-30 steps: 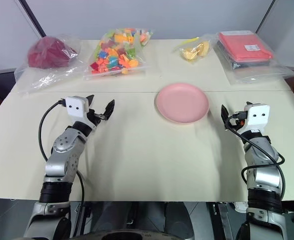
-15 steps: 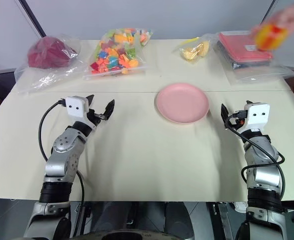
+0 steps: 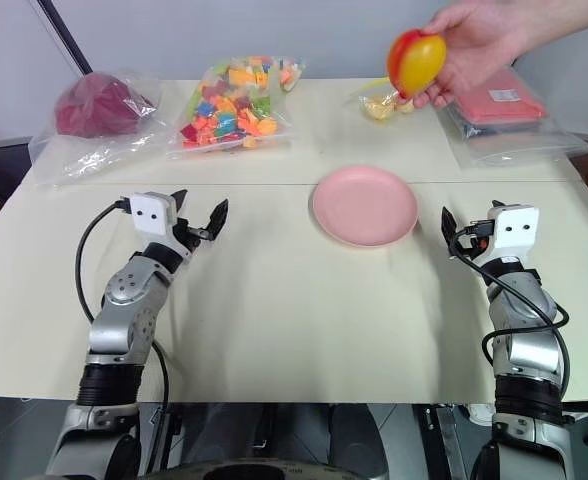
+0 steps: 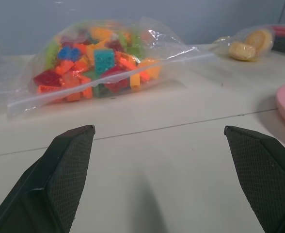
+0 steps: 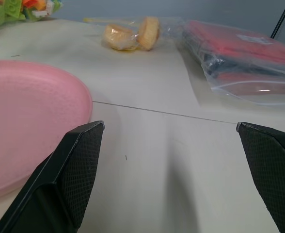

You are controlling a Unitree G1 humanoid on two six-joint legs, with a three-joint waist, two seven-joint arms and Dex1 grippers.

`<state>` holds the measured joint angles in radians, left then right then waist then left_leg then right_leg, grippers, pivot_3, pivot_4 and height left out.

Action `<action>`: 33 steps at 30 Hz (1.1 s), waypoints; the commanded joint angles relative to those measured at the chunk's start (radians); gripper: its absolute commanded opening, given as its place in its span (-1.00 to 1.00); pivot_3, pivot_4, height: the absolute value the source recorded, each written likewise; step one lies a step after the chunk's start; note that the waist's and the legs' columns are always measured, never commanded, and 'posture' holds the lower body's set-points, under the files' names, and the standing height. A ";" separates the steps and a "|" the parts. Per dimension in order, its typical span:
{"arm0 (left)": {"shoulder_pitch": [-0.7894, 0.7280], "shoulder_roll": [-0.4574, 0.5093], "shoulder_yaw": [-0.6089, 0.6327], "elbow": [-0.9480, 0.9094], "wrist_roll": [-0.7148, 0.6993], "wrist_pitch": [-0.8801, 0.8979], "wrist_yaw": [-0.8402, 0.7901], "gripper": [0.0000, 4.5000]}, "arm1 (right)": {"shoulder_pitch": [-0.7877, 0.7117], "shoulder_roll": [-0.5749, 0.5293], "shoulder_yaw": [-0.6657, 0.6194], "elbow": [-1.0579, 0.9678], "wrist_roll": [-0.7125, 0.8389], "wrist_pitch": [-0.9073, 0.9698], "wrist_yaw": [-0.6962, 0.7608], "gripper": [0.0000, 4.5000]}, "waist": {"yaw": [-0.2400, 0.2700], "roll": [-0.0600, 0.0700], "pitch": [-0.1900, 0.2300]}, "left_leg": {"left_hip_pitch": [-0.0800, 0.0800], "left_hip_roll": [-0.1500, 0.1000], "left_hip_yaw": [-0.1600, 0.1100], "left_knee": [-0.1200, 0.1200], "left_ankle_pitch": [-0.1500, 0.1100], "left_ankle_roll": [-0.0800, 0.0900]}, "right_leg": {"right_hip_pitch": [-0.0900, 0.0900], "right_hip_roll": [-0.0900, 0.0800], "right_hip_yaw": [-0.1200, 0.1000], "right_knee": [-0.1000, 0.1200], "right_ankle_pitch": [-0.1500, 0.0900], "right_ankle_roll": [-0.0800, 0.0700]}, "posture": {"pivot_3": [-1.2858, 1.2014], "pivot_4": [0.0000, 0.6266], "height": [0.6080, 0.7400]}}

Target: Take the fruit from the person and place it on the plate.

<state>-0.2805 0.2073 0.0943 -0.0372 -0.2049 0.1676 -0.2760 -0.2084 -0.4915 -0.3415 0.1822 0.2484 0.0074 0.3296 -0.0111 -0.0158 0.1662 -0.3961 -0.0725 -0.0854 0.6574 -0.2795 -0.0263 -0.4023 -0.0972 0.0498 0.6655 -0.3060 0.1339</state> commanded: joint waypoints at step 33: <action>-0.241 0.297 -0.038 -0.154 -0.305 0.285 -0.483 0.98 | -0.196 -0.074 -0.060 -0.383 0.381 0.398 0.075 1.00 | -0.002 0.001 0.000 | 0.004 0.001 0.000 -0.005 0.000 0.001 | 0.001 0.000 0.001 -0.002 0.000 0.000 | 0.03 -0.52 1.00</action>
<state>-0.5021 0.5050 0.0515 -0.1724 -0.5110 0.4742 -0.7595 -0.3750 -0.5672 -0.3716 -0.1648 0.5901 0.3788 0.4292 -0.0127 -0.0144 0.1661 -0.3927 -0.0719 -0.0853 0.6526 -0.2799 -0.0256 -0.4009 -0.0970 0.0503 0.6636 -0.3061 0.1337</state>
